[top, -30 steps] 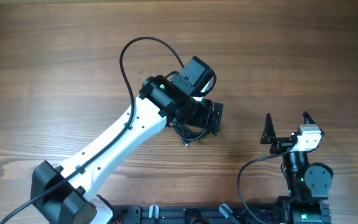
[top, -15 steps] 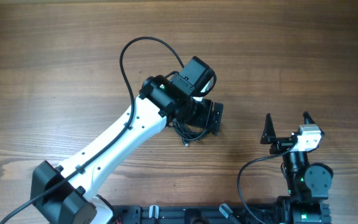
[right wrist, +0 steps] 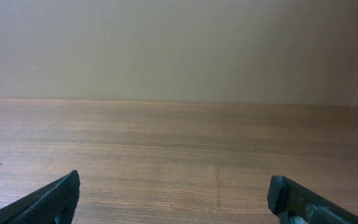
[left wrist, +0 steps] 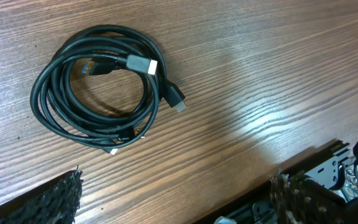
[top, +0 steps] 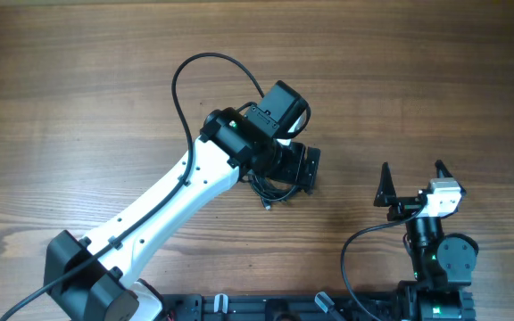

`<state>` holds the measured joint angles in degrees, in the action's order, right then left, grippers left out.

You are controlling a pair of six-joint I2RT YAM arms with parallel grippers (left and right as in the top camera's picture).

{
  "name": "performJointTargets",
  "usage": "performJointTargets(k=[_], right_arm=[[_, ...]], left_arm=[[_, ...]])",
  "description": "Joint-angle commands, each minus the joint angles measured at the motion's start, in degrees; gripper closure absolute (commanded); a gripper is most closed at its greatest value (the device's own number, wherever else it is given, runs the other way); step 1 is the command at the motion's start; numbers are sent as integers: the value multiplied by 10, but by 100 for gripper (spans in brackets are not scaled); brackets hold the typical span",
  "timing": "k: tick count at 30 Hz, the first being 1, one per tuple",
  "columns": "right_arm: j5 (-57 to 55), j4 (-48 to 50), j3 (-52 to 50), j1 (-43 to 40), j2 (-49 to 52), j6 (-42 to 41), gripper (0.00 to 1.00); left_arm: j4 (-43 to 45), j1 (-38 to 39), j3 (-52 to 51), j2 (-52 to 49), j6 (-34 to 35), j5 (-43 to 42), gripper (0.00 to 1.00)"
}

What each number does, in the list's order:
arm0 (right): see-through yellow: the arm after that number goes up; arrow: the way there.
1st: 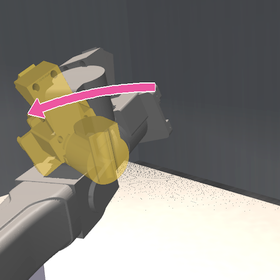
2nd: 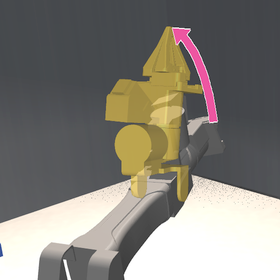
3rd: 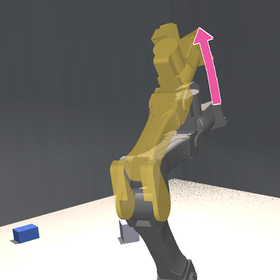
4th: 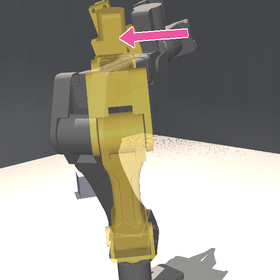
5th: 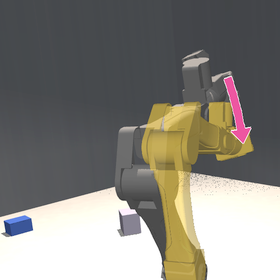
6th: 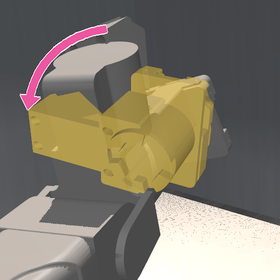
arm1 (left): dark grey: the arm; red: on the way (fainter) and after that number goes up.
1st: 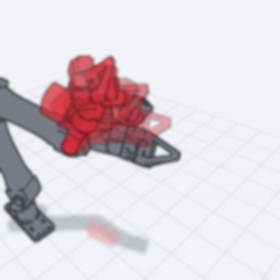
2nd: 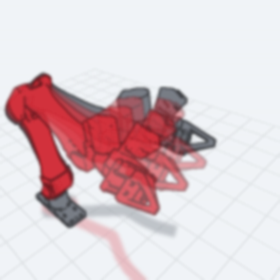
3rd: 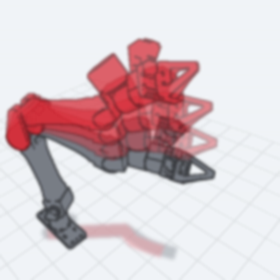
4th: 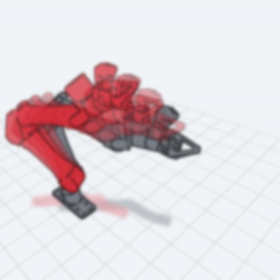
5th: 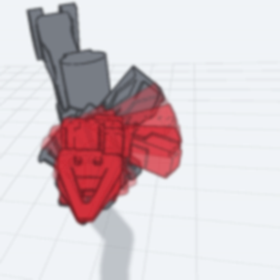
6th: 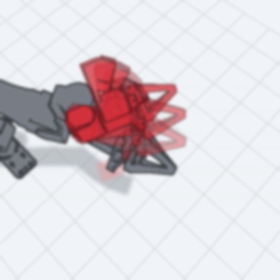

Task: Untangle cables
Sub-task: 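Lower the left gripper and grasp a loop of the black cable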

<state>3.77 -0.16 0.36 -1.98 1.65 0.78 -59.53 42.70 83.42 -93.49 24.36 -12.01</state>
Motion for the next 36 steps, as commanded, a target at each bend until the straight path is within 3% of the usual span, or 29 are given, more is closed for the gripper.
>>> performJointTargets(k=[1,21,25,30,34,36], right_arm=[[-8,2,-1,-1,0,7,0],[-8,2,-1,-1,0,7,0],[-8,2,-1,-1,0,7,0],[-8,2,-1,-1,0,7,0],[-8,2,-1,-1,0,7,0],[-8,2,-1,-1,0,7,0]], left_arm=[[-1,2,10,-4,5,-1,0],[-3,2,10,-4,6,-8,0],[-15,2,9,-13,66,10,0],[-48,-28,9,-62,137,129,0],[-76,-108,9,-78,121,117,0],[-67,-125,2,-78,58,66,0]])
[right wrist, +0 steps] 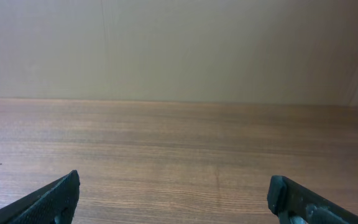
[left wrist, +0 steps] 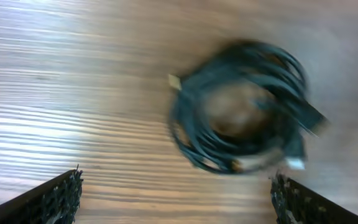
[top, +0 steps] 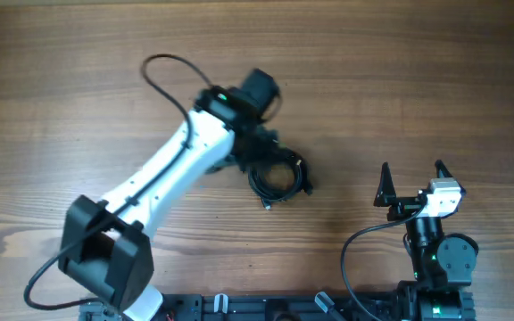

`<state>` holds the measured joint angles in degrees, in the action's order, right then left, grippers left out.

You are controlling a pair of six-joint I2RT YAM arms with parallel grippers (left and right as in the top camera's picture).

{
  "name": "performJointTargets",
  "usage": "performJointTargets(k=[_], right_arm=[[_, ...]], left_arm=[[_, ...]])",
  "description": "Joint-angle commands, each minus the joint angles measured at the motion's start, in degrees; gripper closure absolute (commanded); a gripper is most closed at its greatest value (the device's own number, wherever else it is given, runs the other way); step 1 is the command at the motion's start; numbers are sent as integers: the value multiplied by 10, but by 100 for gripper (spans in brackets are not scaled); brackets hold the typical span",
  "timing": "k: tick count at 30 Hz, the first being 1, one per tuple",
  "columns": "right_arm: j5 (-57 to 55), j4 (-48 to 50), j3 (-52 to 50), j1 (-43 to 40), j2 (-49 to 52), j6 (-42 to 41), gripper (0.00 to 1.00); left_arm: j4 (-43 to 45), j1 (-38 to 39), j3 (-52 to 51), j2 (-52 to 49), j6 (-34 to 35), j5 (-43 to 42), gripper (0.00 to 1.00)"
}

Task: Untangle cables
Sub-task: 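Lower the left gripper and grasp a loop of the black cable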

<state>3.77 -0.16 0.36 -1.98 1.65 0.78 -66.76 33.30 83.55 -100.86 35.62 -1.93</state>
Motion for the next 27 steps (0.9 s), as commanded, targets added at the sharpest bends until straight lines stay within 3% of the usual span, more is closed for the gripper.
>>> performJointTargets(k=[1,6,18,27], right_arm=[[-8,2,-1,-1,0,7,0],[-8,2,-1,-1,0,7,0],[-8,2,-1,-1,0,7,0],[-8,2,-1,-1,0,7,0]], left_arm=[[16,-36,-8,-5,-86,-67,0],[88,-23,-76,-5,-82,-81,0],[124,9,-80,-12,-80,-82,0],[124,0,-84,-42,-78,-19,0]])
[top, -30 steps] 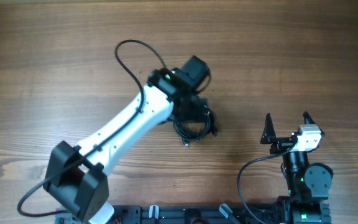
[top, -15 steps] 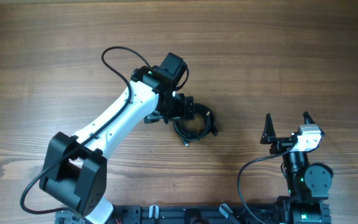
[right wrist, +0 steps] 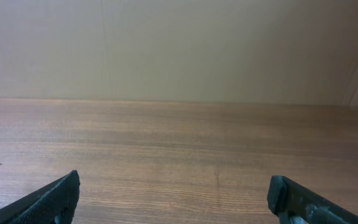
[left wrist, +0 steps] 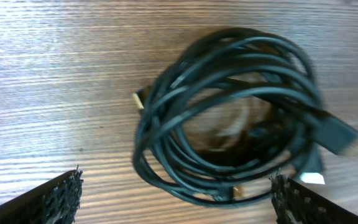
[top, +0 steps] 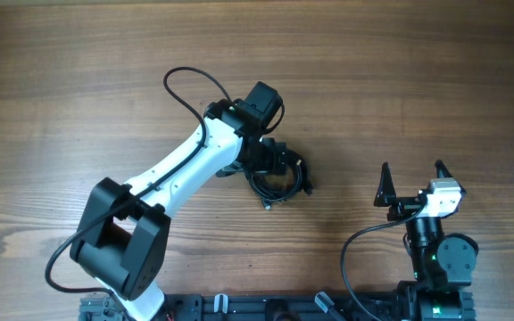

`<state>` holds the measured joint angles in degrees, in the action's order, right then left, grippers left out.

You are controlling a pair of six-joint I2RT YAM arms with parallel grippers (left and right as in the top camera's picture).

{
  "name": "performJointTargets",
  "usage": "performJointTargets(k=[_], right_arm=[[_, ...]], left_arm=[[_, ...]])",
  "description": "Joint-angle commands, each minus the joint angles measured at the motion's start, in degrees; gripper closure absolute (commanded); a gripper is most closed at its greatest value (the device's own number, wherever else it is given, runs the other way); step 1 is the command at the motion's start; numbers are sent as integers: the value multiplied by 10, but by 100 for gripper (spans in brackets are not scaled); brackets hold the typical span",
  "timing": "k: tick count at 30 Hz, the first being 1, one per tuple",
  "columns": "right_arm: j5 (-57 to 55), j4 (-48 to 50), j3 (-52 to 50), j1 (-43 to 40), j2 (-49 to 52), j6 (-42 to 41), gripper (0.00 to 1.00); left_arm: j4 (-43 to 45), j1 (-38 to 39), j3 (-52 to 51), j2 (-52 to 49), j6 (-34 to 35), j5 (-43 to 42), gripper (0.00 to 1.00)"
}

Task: Untangle cables
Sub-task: 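Lower the left gripper and grasp a loop of the black cable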

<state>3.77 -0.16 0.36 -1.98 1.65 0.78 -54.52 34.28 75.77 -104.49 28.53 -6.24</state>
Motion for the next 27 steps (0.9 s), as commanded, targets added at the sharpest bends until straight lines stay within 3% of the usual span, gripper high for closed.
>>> performJointTargets(k=[1,9,12,15,18,27], right_arm=[[-8,2,-1,-1,0,7,0],[-8,2,-1,-1,0,7,0],[-8,2,-1,-1,0,7,0],[-8,2,-1,-1,0,7,0],[-8,2,-1,-1,0,7,0],[-8,2,-1,-1,0,7,0]], left_arm=[[2,-15,-6,-5,-7,24,0],[30,-44,-32,-5,-13,-38,0],[39,-44,-50,-5,-13,-38,21],[55,-44,-67,-5,-11,-38,32],[57,-44,-73,-5,-11,-38,51],[111,-44,-73,-5,-12,-38,69]])
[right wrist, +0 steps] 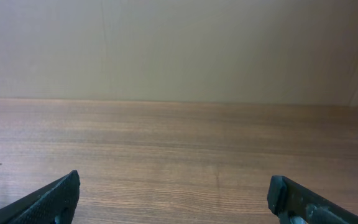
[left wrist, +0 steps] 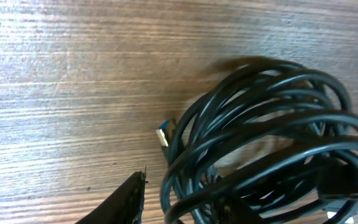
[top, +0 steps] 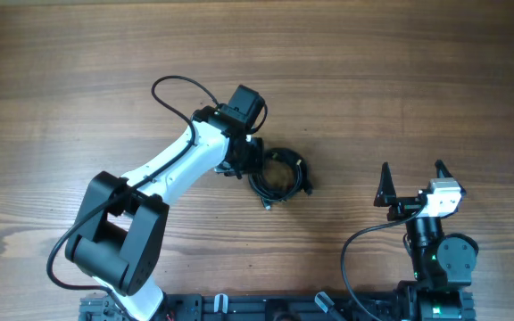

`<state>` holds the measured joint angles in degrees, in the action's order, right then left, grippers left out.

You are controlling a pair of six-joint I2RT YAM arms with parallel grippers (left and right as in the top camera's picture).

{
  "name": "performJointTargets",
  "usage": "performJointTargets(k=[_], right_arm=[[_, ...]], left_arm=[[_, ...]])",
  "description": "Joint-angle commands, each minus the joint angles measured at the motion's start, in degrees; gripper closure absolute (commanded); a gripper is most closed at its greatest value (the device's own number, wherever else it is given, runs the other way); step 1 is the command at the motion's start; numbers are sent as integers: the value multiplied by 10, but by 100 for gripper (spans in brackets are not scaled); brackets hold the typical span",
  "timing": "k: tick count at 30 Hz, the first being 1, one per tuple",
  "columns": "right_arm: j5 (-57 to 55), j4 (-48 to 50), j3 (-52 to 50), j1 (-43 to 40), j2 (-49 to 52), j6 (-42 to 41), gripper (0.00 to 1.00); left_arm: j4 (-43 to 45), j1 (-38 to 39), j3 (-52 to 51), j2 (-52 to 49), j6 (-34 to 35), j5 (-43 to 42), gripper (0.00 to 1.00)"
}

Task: Untangle cables
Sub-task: 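Lower the left gripper and grasp a loop of the black cable, then lift the grasped cable loop with the left gripper, pulling it up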

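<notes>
A coil of black cables (top: 279, 193) lies on the wooden table a little right of centre. In the left wrist view the coil (left wrist: 291, 115) fills the lower right, with a blue USB plug (left wrist: 165, 134) sticking out at its left rim. My left gripper (top: 255, 165) is down at that rim and narrowed round its strands (left wrist: 179, 199). One finger (left wrist: 126, 199) shows beside the strands; the other is hidden behind them. My right gripper (top: 411, 178) stands open near the front right, with nothing between its fingers (right wrist: 174, 183).
The left arm's own black lead (top: 172, 89) loops over the table behind the arm. The arms' base rail (top: 284, 308) runs along the front edge. In the right wrist view there is bare wooden table (right wrist: 179, 137) and a plain wall (right wrist: 179, 43) behind it.
My left gripper has dropped onto the coil's left rim and its fingers have come much closer together round the strands. The coil fills more of the left wrist view. The right arm has not moved.
At first my left gripper hung open over the coil, covering it from above. Then the arm had swung to the coil's left side, still open and higher up. It came closer with the coil between its wide fingers, and now grips the left rim.
</notes>
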<state>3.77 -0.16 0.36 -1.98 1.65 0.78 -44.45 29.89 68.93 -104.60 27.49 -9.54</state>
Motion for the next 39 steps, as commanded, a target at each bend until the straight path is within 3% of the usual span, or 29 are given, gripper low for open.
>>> performJointTargets(k=[1,7,9,23,27,31,39], right_arm=[[-8,2,-1,-1,0,7,0],[-8,2,-1,-1,0,7,0],[-8,2,-1,-1,0,7,0],[-8,2,-1,-1,0,7,0],[-8,2,-1,-1,0,7,0],[-8,2,-1,-1,0,7,0],[-8,2,-1,-1,0,7,0]], left_arm=[[15,0,-5,-4,-1,-5,74],[21,0,-5,-4,-1,2,87],[21,0,-5,-4,-1,2,96],[-8,-2,21,98,-1,-31,96],[-8,-2,21,98,2,-66,96],[-8,-2,21,102,4,-163,96],[-30,-2,36,143,3,-187,96]])
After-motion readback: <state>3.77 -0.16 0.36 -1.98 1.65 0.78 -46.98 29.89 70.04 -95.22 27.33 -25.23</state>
